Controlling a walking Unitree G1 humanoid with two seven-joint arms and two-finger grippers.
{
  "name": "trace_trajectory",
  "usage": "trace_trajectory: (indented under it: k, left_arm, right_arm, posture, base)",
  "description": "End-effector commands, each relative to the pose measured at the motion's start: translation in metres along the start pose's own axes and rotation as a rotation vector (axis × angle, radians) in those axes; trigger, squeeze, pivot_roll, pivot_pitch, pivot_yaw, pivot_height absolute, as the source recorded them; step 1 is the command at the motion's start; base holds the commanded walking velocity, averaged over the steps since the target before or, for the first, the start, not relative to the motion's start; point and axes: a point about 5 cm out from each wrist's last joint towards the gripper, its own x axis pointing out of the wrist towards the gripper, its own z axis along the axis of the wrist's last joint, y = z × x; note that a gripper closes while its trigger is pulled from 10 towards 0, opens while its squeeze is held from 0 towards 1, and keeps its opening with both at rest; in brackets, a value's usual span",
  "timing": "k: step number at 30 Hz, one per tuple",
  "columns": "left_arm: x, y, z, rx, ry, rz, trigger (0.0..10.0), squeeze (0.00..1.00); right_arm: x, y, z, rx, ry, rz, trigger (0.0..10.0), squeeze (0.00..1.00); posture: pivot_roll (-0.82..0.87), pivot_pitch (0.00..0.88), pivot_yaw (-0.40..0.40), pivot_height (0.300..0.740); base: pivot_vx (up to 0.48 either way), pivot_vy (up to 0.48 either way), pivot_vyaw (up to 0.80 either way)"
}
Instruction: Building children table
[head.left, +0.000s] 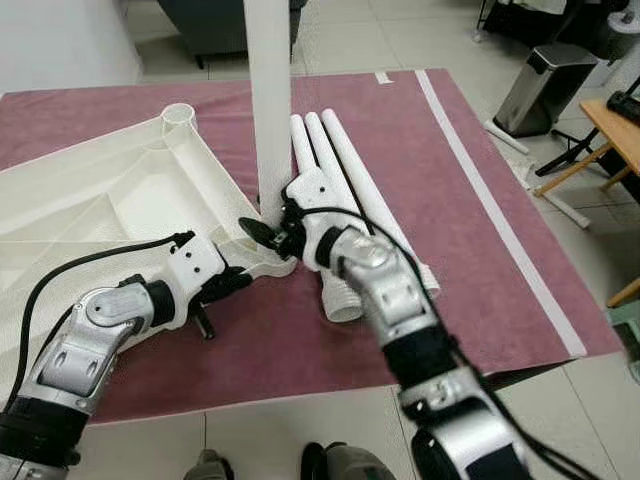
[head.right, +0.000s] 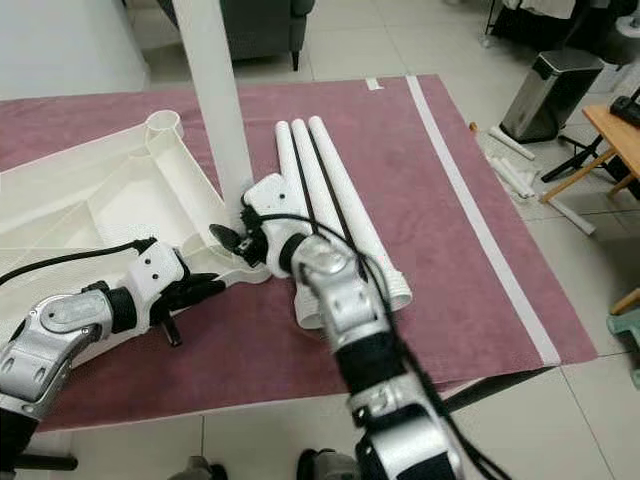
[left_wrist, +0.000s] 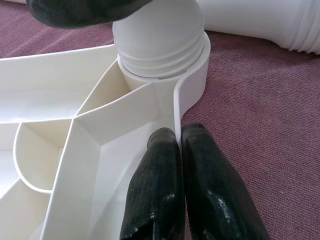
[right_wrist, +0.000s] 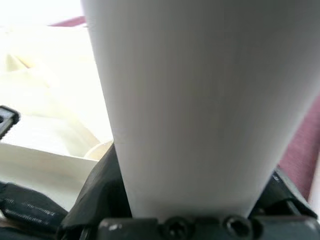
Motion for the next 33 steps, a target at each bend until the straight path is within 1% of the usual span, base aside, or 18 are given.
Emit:
trace_trajectory:
  k: [1, 2, 5, 6, 8, 9, 12, 13, 14, 15, 17, 18, 20, 21, 24, 25, 29, 33]
  left_arm:
    - [0.021, -0.040, 0.003, -0.024, -0.069, -0.238, 10.0, 0.00]
    - [0.021, -0.040, 0.003, -0.024, -0.069, -0.244, 10.0, 0.00]
    - [0.021, -0.040, 0.003, -0.023, -0.069, -0.246, 10.0, 0.00]
    - [0.021, -0.040, 0.003, -0.024, -0.068, -0.246, 10.0, 0.00]
    - [0.020, -0.040, 0.002, -0.024, -0.068, -0.246, 10.0, 0.00]
    - [0.020, -0.040, 0.002, -0.024, -0.067, -0.246, 10.0, 0.00]
    - [0.020, -0.040, 0.002, -0.025, -0.065, -0.244, 10.0, 0.00]
    - [0.019, -0.040, 0.002, -0.025, -0.064, -0.244, 10.0, 0.00]
    - [0.019, -0.040, 0.002, -0.025, -0.064, -0.244, 10.0, 0.00]
    - [0.019, -0.040, 0.001, -0.025, -0.064, -0.244, 10.0, 0.00]
    - [0.019, -0.040, 0.001, -0.026, -0.063, -0.243, 10.0, 0.00]
    - [0.019, -0.040, 0.001, -0.026, -0.063, -0.243, 10.0, 0.00]
    - [0.019, -0.041, 0.002, -0.026, -0.063, -0.243, 10.0, 0.00]
    - [0.019, -0.041, 0.002, -0.026, -0.063, -0.243, 10.0, 0.00]
    - [0.019, -0.040, 0.002, -0.026, -0.064, -0.244, 10.0, 0.00]
    - [0.019, -0.040, 0.002, -0.026, -0.064, -0.244, 10.0, 0.00]
    - [0.019, -0.041, 0.002, -0.027, -0.065, -0.246, 10.0, 0.00]
    - [0.018, -0.041, 0.002, -0.029, -0.064, -0.245, 10.0, 0.00]
  right_arm:
    - [-0.008, 0.004, -0.051, 0.064, 0.263, -0.085, 0.0, 0.00]
    - [-0.011, 0.012, -0.055, 0.081, 0.280, -0.083, 0.0, 0.00]
    - [-0.011, 0.018, -0.055, 0.086, 0.271, -0.055, 0.0, 0.00]
    - [-0.011, 0.019, -0.053, 0.088, 0.257, -0.061, 3.8, 0.00]
    - [-0.011, 0.020, -0.051, 0.089, 0.248, -0.067, 3.8, 0.00]
    - [-0.010, 0.020, -0.047, 0.089, 0.228, -0.058, 10.0, 0.00]
    - [-0.009, 0.020, -0.036, 0.080, 0.185, -0.056, 10.0, 0.00]
    - [-0.009, 0.020, -0.033, 0.072, 0.173, -0.058, 10.0, 0.59]
    - [-0.009, 0.020, -0.033, 0.072, 0.173, -0.058, 10.0, 0.59]
    - [-0.009, 0.018, -0.030, 0.076, 0.156, -0.057, 10.0, 1.00]
    - [-0.009, 0.018, -0.024, 0.074, 0.125, -0.023, 10.0, 1.00]
    - [-0.009, 0.019, -0.018, 0.078, 0.093, 0.022, 10.0, 0.00]
    - [-0.012, 0.023, -0.004, 0.055, 0.021, 0.169, 10.0, 0.00]
    - [-0.012, 0.023, -0.004, 0.055, 0.021, 0.169, 10.0, 0.00]
    - [-0.016, 0.019, 0.010, -0.064, -0.053, 0.349, 10.0, 0.00]
    - [-0.016, 0.019, 0.010, -0.064, -0.053, 0.349, 10.0, 0.00]
    - [-0.016, 0.007, 0.022, -0.203, -0.087, 0.477, 10.0, 0.00]
    - [-0.013, -0.006, 0.026, -0.282, -0.065, 0.593, 10.0, 0.00]
  posture:
    - [0.10, 0.171, -0.010, 0.740]
    - [0.10, 0.169, -0.010, 0.740]
    - [0.10, 0.166, -0.010, 0.740]
    - [0.10, 0.165, -0.010, 0.740]
    - [0.10, 0.164, -0.011, 0.740]
    - [0.10, 0.163, -0.011, 0.740]
    - [0.10, 0.160, -0.011, 0.740]
    - [0.10, 0.160, -0.011, 0.740]
    - [0.10, 0.160, -0.011, 0.740]
    - [0.10, 0.160, -0.011, 0.740]
    - [0.11, 0.160, -0.013, 0.740]
    - [0.11, 0.160, -0.013, 0.740]
    - [0.11, 0.163, -0.013, 0.740]
    - [0.11, 0.163, -0.013, 0.740]
    - [0.10, 0.166, -0.012, 0.740]
    - [0.10, 0.166, -0.012, 0.740]
    - [0.11, 0.169, -0.012, 0.740]
    - [0.12, 0.173, -0.014, 0.740]
  base:
    - [0.000, 0.000, 0.00]
    - [0.000, 0.000, 0.00]
    - [0.000, 0.000, 0.00]
    - [0.000, 0.000, 0.00]
    - [0.000, 0.000, 0.00]
    - [0.000, 0.000, 0.00]
    - [0.000, 0.000, 0.00]
    - [0.000, 0.000, 0.00]
    - [0.000, 0.000, 0.00]
    - [0.000, 0.000, 0.00]
    - [0.000, 0.000, 0.00]
    - [0.000, 0.000, 0.00]
    - [0.000, 0.000, 0.00]
    - [0.000, 0.000, 0.00]
    - [0.000, 0.000, 0.00]
    - [0.000, 0.000, 0.00]
    - [0.000, 0.000, 0.00]
    - [0.000, 0.000, 0.00]
